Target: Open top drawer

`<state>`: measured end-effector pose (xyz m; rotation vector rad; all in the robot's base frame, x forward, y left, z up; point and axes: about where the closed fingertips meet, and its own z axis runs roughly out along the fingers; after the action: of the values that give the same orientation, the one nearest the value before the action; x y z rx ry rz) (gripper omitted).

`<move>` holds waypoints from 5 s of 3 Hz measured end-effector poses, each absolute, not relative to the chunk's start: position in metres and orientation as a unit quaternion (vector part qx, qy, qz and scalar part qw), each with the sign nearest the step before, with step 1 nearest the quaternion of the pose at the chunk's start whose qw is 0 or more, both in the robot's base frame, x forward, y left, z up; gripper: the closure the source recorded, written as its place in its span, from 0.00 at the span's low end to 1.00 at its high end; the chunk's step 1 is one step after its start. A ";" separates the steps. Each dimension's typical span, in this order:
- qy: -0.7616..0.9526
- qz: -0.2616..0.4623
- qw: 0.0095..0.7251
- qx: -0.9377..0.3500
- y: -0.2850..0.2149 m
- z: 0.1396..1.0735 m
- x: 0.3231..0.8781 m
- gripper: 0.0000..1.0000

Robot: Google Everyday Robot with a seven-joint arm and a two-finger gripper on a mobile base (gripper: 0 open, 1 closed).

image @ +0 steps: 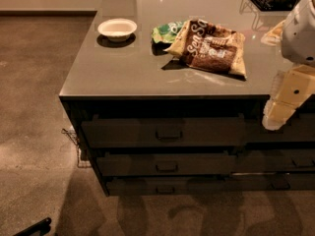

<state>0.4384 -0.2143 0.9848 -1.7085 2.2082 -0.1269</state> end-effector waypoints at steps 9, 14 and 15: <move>0.731 0.059 0.138 -0.666 -0.210 0.780 0.447 0.00; 0.724 0.023 0.189 -0.662 -0.200 0.709 0.530 0.00; 0.734 0.035 0.182 -0.654 -0.202 0.685 0.542 0.00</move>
Offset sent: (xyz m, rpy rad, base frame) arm -0.0060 -0.0040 -0.0806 0.0248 0.1389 0.0312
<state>0.5422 -0.2017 0.6851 -1.8451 2.0721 0.0987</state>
